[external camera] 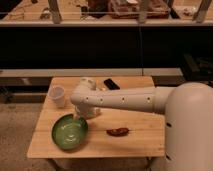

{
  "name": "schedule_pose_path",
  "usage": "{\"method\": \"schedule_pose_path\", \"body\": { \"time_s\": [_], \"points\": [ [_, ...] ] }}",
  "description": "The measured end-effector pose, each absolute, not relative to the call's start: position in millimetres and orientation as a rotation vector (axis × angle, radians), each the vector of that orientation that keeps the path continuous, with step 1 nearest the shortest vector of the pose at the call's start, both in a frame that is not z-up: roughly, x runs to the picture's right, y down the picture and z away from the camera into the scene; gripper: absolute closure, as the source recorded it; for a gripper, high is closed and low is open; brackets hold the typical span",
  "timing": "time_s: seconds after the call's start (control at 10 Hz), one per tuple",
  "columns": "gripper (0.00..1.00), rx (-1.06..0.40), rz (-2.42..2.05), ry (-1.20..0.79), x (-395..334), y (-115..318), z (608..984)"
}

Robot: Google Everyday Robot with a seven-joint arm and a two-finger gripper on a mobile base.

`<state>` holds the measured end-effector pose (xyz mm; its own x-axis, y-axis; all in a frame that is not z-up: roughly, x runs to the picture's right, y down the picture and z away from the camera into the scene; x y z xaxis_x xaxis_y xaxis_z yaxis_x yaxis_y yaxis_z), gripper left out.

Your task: Pick up the ceramic bowl

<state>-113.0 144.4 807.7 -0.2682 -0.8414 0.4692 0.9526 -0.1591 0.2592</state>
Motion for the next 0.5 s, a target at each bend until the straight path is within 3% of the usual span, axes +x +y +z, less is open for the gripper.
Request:
{"method": "schedule_pose_path", "body": {
  "time_s": [0.5],
  "points": [
    [0.35,-0.185,-1.870,-0.732,-141.5,157.3,819.4]
  ]
}}
